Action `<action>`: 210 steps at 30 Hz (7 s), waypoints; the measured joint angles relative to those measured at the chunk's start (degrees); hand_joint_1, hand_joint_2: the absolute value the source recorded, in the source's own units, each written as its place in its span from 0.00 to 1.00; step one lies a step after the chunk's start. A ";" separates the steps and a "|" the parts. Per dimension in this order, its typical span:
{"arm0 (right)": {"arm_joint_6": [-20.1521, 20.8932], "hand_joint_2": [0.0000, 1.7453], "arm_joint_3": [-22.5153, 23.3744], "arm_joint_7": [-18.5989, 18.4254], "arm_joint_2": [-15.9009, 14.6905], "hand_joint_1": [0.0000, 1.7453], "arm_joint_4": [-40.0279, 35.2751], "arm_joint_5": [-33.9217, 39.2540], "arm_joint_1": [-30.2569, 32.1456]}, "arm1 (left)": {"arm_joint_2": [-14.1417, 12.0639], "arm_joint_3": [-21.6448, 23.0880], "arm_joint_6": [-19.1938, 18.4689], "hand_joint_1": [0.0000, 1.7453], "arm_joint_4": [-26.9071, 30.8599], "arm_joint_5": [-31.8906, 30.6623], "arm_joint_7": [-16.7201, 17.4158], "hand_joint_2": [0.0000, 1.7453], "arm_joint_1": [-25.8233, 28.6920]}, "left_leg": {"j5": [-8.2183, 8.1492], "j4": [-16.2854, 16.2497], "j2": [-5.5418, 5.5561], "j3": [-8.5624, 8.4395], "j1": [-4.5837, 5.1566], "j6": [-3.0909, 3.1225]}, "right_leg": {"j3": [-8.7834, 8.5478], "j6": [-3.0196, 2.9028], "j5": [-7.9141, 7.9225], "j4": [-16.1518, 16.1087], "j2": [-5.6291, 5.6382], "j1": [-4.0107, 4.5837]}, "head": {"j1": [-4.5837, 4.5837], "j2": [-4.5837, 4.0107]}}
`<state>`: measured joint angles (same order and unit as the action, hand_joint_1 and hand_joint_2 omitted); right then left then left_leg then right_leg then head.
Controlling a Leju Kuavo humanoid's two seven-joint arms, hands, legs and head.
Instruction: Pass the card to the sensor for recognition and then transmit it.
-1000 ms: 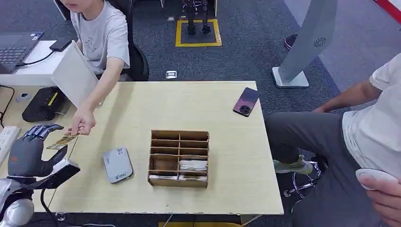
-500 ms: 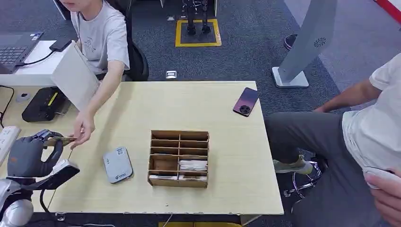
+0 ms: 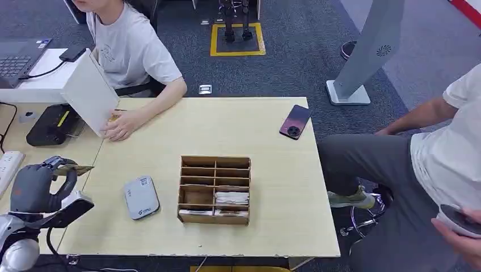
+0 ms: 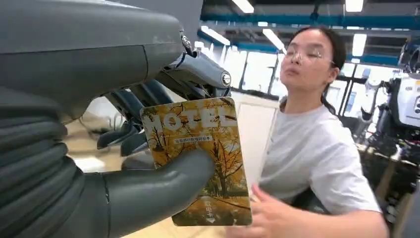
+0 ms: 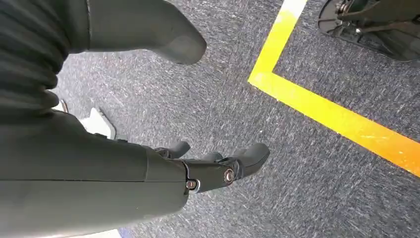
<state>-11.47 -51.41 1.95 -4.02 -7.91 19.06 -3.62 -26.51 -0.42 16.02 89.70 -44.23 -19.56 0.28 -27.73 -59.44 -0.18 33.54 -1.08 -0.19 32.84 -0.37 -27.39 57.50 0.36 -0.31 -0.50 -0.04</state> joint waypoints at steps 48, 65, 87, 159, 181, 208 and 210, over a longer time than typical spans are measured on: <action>-1.99 1.00 -0.59 -1.16 0.26 0.00 0.00 2.56 0.13 | 7.50 -2.05 -24.26 1.00 -1.51 38.61 11.17 1.00 0.33 | 0.01 -0.01 0.03 -0.01 0.02 0.01 | -0.02 0.01 0.01 0.00 -0.03 -0.01 | 0.00 0.00; -1.99 1.00 -0.87 -1.16 0.26 0.00 0.00 2.56 0.12 | 7.50 -2.05 -24.26 1.00 -1.64 38.61 11.17 1.00 0.33 | 0.01 -0.01 0.03 -0.01 0.02 0.01 | -0.02 0.01 0.00 0.00 -0.03 -0.01 | 0.00 0.00; -1.99 1.00 -1.88 -1.79 0.72 0.00 0.00 2.49 0.01 | 14.95 -1.66 -17.44 1.00 -8.83 31.95 15.52 1.00 1.15 | 0.00 -0.02 0.04 -0.02 0.05 0.01 | -0.02 0.01 0.00 0.00 -0.03 -0.03 | 0.02 0.00; -1.73 1.00 -3.32 -2.01 0.98 0.00 -0.02 2.16 -0.04 | 20.69 -1.42 -4.56 1.00 -16.43 16.06 17.95 1.00 -2.29 | 0.01 -0.01 0.04 -0.05 0.05 0.03 | -0.06 0.01 0.01 0.00 -0.04 -0.04 | 0.00 0.00; -1.79 1.00 -4.26 -2.25 1.27 0.00 0.00 2.62 -0.07 | 21.97 -1.42 -5.05 1.00 -19.58 13.41 16.61 1.00 -3.66 | 0.01 -0.01 0.07 -0.16 0.06 0.04 | -0.20 0.01 0.01 0.00 -0.07 -0.04 | 0.00 0.00; -1.99 1.00 -4.57 -2.30 1.27 0.00 0.00 2.71 -0.07 | 22.84 -2.50 -11.85 1.00 -19.85 26.89 14.36 1.00 -3.65 | 0.01 -0.01 0.13 -0.22 0.06 0.04 | -0.29 0.01 0.00 0.00 -0.16 -0.04 | -0.02 0.00; -2.10 1.00 -4.79 -2.29 1.27 0.00 0.00 2.71 -0.08 | 23.08 -3.28 -14.09 1.00 -19.76 34.46 12.88 1.00 -3.44 | 0.02 -0.01 0.13 -0.22 0.05 0.04 | -0.29 0.01 0.00 0.00 -0.16 -0.03 | 0.00 0.00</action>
<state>-13.57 -56.19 -0.35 -2.75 -7.91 21.77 -3.70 -3.43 -3.69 1.93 69.94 -9.77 -6.69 -3.17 -27.72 -59.45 -0.05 33.32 -1.03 -0.15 32.55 -0.35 -27.38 57.50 0.20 -0.34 -0.50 -0.04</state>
